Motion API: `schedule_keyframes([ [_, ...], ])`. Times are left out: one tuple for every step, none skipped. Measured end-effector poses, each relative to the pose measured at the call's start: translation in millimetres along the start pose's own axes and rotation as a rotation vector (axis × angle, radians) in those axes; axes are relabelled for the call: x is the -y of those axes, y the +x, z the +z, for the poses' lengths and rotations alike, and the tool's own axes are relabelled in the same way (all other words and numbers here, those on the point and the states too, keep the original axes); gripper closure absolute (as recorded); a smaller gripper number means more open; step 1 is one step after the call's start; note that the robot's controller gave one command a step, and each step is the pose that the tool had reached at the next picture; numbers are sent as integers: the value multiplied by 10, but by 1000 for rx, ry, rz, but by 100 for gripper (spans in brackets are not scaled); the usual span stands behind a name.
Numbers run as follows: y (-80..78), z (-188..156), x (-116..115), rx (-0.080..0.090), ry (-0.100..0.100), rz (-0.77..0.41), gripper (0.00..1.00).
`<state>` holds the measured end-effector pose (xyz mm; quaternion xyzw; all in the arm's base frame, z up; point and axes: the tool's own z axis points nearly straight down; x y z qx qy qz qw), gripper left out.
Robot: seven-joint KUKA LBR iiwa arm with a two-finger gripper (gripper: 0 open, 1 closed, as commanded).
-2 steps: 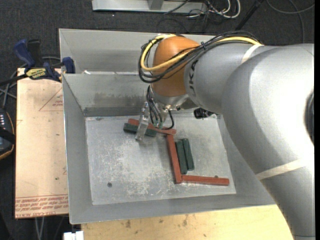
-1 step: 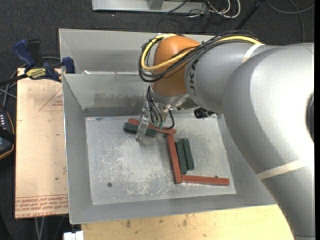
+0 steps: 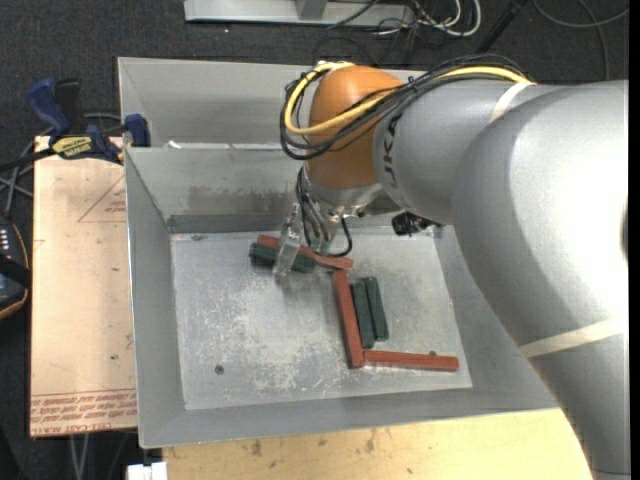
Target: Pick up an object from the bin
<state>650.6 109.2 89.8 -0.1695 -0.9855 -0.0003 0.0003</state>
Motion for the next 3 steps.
schedule_keyframes([
  [-2, -194, -2, 0, 0, -1, 100],
  [-20, -300, -13, 7, -4, -1, 100],
  [-17, -335, -12, 6, -4, -1, 100],
])
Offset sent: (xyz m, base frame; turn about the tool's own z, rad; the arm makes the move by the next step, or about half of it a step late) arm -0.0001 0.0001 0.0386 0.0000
